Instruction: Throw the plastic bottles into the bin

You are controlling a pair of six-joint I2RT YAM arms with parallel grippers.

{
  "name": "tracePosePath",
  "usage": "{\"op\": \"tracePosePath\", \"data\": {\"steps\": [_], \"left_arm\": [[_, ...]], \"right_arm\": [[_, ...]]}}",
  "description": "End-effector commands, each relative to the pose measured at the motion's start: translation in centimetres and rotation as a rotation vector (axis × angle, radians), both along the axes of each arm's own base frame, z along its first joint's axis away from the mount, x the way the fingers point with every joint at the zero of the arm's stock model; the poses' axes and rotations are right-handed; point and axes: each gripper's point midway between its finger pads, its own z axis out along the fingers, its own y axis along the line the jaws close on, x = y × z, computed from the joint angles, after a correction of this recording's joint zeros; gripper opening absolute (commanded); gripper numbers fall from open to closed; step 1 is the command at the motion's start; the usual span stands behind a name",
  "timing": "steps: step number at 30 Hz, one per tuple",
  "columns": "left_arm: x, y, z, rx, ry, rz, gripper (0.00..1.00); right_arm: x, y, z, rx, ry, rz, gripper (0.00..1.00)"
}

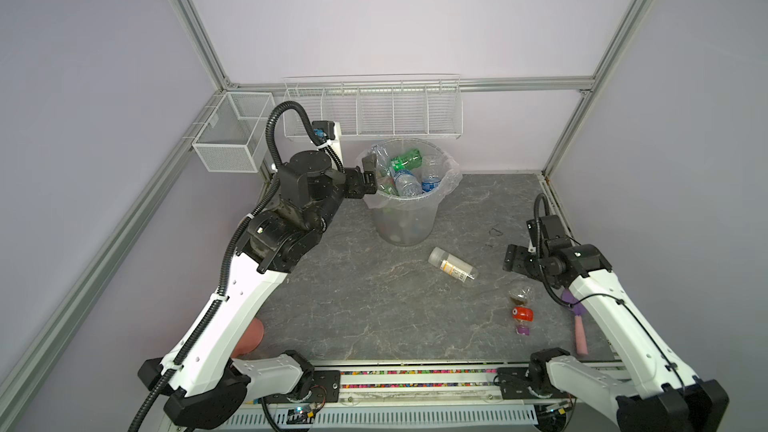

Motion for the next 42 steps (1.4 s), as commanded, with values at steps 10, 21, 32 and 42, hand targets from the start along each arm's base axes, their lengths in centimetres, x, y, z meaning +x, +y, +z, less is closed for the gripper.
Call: {"op": "tracePosePath", "data": {"steps": [10,21,32,42], "left_arm": [[-1.2,1.3,-1.7,-0.043,0.024,0.024,0.99],[-1.8,2.0,-3.0,-0.034,0.04,0.038,0.99],[-2.2,2.7,-3.2,-0.031,0.038,0.054,0.99],[-2.4,3.0,-3.1,-0.035,0.033,0.064,0.99]], "right_arm": [[-1.3,-1.3,-5.2,-0.025,0.087,-0.118,0.88],[-1.7,-3.5,-8.8,-0.082,0.141,-0.258,0.89],[-1.8,-3.2,-12.5,-0.07,0.251,-0.284,0.89],[-2.5,-2.8,-13.8,-0.035,0.258,-0.31,0.96]]}}
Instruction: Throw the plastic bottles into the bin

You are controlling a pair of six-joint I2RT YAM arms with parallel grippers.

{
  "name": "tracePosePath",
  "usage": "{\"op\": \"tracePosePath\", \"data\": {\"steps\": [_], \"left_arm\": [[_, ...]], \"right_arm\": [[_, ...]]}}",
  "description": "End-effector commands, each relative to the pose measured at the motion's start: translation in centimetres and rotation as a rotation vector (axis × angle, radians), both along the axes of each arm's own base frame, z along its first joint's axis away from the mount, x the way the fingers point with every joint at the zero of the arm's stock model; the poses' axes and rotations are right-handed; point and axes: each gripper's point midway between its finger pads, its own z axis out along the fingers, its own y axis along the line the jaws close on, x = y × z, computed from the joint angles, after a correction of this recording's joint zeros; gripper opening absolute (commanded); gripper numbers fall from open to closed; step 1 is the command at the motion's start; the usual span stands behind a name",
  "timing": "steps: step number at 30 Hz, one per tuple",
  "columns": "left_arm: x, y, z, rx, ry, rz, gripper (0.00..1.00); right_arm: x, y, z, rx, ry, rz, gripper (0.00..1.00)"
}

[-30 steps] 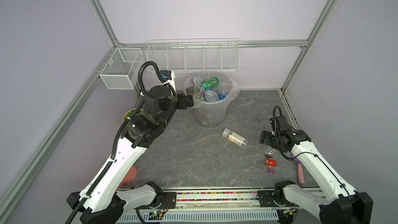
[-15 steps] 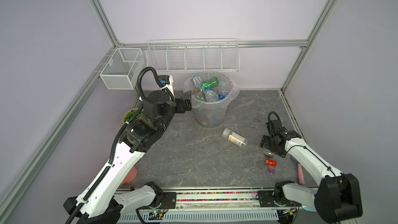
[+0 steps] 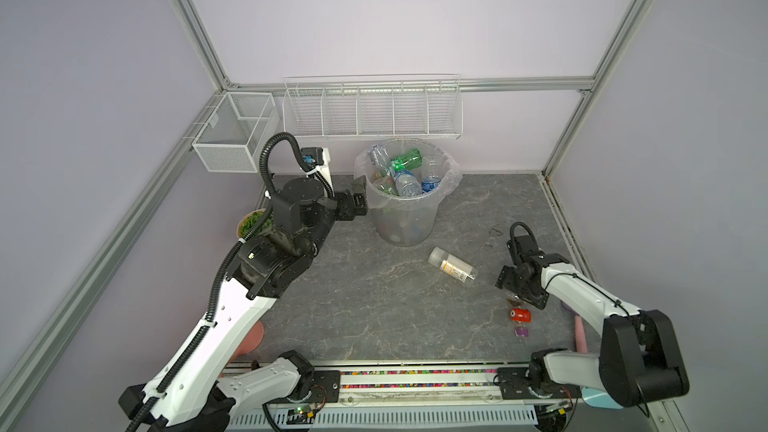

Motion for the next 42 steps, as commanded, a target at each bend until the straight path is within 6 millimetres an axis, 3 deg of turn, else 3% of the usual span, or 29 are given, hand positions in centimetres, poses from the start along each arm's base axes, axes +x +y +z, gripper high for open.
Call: {"op": "tracePosePath", "data": {"steps": [1,2,4,16,23,29,33,38,42], "left_arm": [[-0.3,0.6,0.4,-0.018,-0.012,0.021,0.99],[-0.3,0.6,0.4,-0.016,-0.013,0.023,0.99],[-0.3,0.7,0.6,-0.016,-0.016,0.026,0.99],[-0.6,1.3,0.8,-0.012,-0.028,0.04,1.0],[-0.8,1.5,0.9,-0.014,-0.034,0.046,1.0],[-1.0,1.9,1.3,-0.018,-0.045,0.053,1.0],[-1.2,2.2,1.6,-0.023,-0.051,0.059,1.0],[-1.5,2.5,1.8,-0.027,-0.056,0.063,1.0],[-1.8,2.9,1.7,-0.026,-0.054,0.073,1.0]], "right_arm": [[-0.4,0.1,-0.5,0.02,-0.007,-0.04,0.98],[-0.5,0.1,-0.5,0.022,-0.01,-0.043,1.0],[-0.3,0.1,-0.3,0.025,-0.026,-0.048,0.94],[0.0,0.3,0.8,0.043,-0.068,-0.059,0.34],[0.6,0.6,3.3,0.061,-0.12,-0.04,0.31],[2.5,1.5,8.9,0.098,-0.235,0.017,0.3],[4.5,2.9,14.1,0.155,-0.364,0.071,0.32],[7.6,5.6,22.1,0.25,-0.561,0.18,0.33],[9.7,8.8,30.2,0.315,-0.75,0.301,0.33]]}}
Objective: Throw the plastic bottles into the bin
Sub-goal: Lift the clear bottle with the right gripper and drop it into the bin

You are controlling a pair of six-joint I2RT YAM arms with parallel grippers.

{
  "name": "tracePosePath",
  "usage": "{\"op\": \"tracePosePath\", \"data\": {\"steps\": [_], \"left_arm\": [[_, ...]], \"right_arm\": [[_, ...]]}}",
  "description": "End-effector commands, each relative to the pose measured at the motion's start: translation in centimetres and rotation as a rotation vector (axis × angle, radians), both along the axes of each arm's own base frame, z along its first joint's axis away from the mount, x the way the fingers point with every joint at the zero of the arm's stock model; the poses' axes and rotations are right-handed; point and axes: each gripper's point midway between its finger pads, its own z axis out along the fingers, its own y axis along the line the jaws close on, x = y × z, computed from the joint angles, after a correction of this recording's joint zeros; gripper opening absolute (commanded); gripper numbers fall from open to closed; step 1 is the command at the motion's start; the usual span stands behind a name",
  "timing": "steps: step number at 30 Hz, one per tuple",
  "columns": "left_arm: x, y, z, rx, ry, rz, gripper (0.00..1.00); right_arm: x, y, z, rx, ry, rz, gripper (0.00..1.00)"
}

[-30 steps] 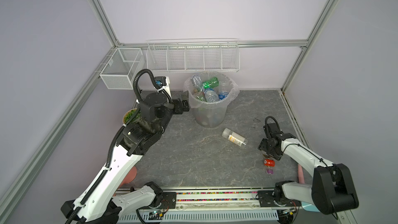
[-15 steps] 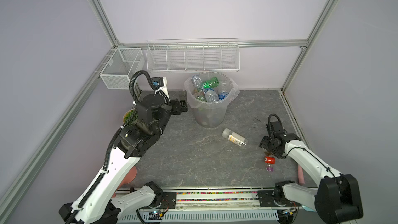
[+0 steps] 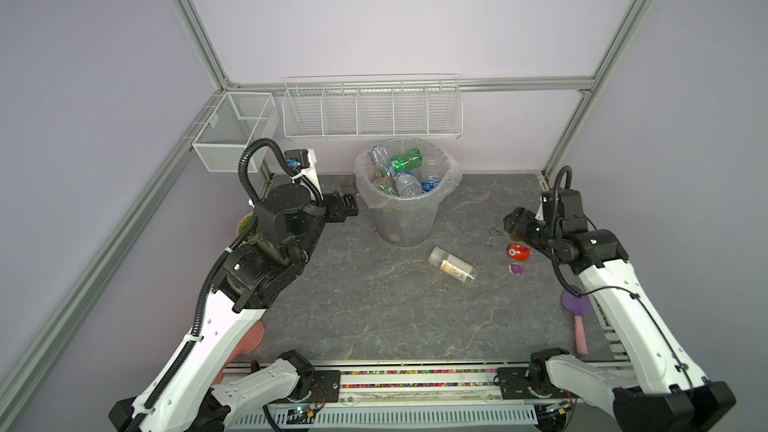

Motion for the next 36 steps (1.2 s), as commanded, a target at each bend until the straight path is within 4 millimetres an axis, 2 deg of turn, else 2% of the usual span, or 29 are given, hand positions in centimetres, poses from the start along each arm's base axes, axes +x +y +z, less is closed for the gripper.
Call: {"op": "tracePosePath", "data": {"steps": [1,7,10,13,16,20,23,24,25,27,29,31,33,36], "left_arm": [[-0.6,0.9,-0.1,-0.002,-0.003,0.024,1.0],[-1.3,1.8,-0.6,0.0,0.004,0.044,1.0],[-1.5,2.2,-0.8,0.0,0.005,0.052,1.0],[-1.8,2.5,-0.9,0.0,0.008,0.058,1.0],[-2.0,2.8,-1.0,-0.001,0.012,0.064,1.0],[-2.2,3.0,-1.3,-0.005,0.019,0.067,1.0],[-2.4,3.2,-1.4,-0.008,0.021,0.072,1.0],[-2.5,3.3,-1.4,-0.01,0.023,0.072,1.0],[-2.5,3.3,-1.5,-0.01,0.025,0.072,1.0],[-2.7,3.5,-1.4,-0.012,0.025,0.071,1.0],[-2.9,3.6,-1.4,-0.015,0.023,0.072,1.0],[-3.0,3.7,-1.4,-0.013,0.023,0.074,0.99],[-2.9,3.6,-1.3,-0.014,0.022,0.071,1.0],[-2.9,3.5,-1.0,-0.016,0.018,0.069,1.0]], "right_arm": [[1.3,2.8,6.2,0.048,-0.162,0.118,0.33],[3.1,6.5,17.0,0.138,-0.445,0.219,0.34],[4.4,8.3,20.8,0.199,-0.572,0.258,0.34],[6.0,10.3,23.2,0.239,-0.64,0.298,0.34],[8.3,13.1,24.0,0.255,-0.657,0.343,0.34],[11.8,17.3,23.6,0.235,-0.664,0.399,0.35],[15.7,20.5,20.7,0.229,-0.597,0.443,0.37],[16.7,21.4,19.8,0.225,-0.57,0.462,0.42],[17.3,22.1,18.5,0.215,-0.525,0.478,0.56],[17.6,22.5,16.8,0.179,-0.467,0.496,0.9],[17.3,22.4,16.8,0.129,-0.481,0.486,0.88],[16.5,22.3,18.0,0.11,-0.543,0.487,0.88],[15.6,21.1,19.4,0.082,-0.581,0.463,0.88],[14.2,20.1,20.6,0.05,-0.598,0.465,0.88]]}}
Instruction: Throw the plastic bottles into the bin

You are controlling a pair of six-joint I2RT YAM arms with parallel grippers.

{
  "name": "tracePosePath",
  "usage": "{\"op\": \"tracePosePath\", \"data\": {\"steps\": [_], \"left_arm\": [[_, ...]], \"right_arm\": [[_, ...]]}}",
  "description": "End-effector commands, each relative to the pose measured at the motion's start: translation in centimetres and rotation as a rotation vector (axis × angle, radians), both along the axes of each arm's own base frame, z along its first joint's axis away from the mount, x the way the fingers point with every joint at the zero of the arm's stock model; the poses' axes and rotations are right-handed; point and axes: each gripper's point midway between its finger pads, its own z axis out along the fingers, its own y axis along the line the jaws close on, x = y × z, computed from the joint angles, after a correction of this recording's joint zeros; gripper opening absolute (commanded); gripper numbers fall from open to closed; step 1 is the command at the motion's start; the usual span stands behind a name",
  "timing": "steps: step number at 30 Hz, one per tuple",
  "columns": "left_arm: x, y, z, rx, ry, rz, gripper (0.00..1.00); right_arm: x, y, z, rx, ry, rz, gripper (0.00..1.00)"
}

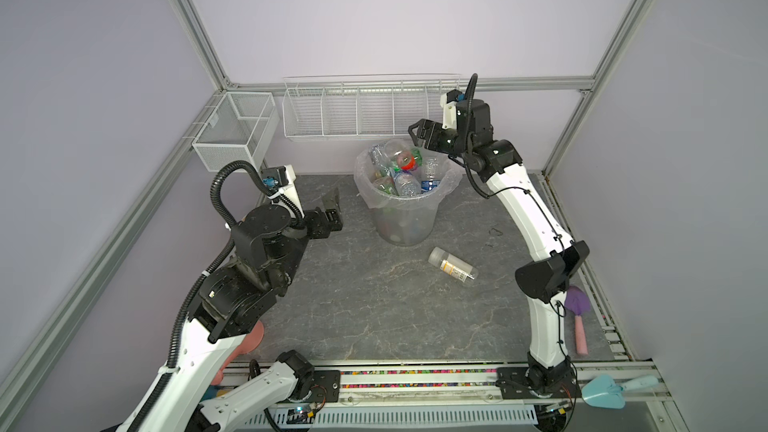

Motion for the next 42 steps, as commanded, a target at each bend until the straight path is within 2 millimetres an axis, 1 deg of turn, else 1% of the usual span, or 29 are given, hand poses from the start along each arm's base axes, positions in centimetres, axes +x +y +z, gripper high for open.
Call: {"op": "tracePosePath", "data": {"steps": [1,3,5,10,13,16,20,22,26,29,33,36,38,42], "left_arm": [[-0.1,0.3,0.1,-0.005,0.006,0.013,1.0],[0.0,0.1,0.2,-0.011,0.004,0.011,1.0],[0.0,0.0,0.2,-0.017,0.004,0.006,1.0],[0.2,-0.6,-0.4,0.008,0.028,-0.02,1.0],[0.5,-1.6,-1.2,0.037,0.058,-0.059,0.99],[0.8,-3.3,-2.0,0.057,0.084,-0.13,1.0],[1.2,-5.2,-3.0,0.063,0.116,-0.2,1.0],[1.4,-5.8,-3.3,0.063,0.125,-0.218,1.0],[1.3,-7.8,-4.4,0.07,0.153,-0.286,1.0],[0.9,-10.7,-6.2,0.117,0.195,-0.357,1.0],[0.1,-15.2,-9.2,0.178,0.268,-0.472,1.0],[-0.2,-17.7,-11.1,0.174,0.325,-0.533,0.99],[-0.4,-18.9,-12.0,0.184,0.346,-0.545,0.99],[-0.7,-20.7,-13.5,0.137,0.386,-0.575,0.98]], "right_arm": [[-4.2,-2.6,8.8,0.031,-0.206,-0.008,0.88],[-4.8,-2.9,8.9,0.025,-0.201,-0.005,0.88],[-5.2,-3.2,8.4,0.014,-0.189,-0.009,0.88],[-6.6,-4.5,8.0,0.014,-0.197,-0.024,0.88],[-7.8,-5.4,7.7,-0.004,-0.197,-0.029,0.88],[-9.1,-6.9,7.2,-0.022,-0.204,-0.036,0.88],[-11.4,-9.6,6.2,-0.038,-0.219,-0.051,0.88],[-12.6,-10.6,5.1,-0.092,-0.232,-0.042,0.88],[-14.3,-12.9,1.0,-0.192,-0.181,-0.057,0.88],[-15.5,-14.6,-1.9,-0.22,-0.126,-0.086,0.88],[-17.0,-16.3,-4.2,-0.23,-0.078,-0.119,0.88],[-17.9,-17.2,-5.4,-0.247,-0.047,-0.136,0.88],[-18.4,-17.6,-6.2,-0.272,-0.028,-0.135,0.88],[-19.1,-17.7,-9.1,-0.339,0.038,-0.097,0.88]]}}
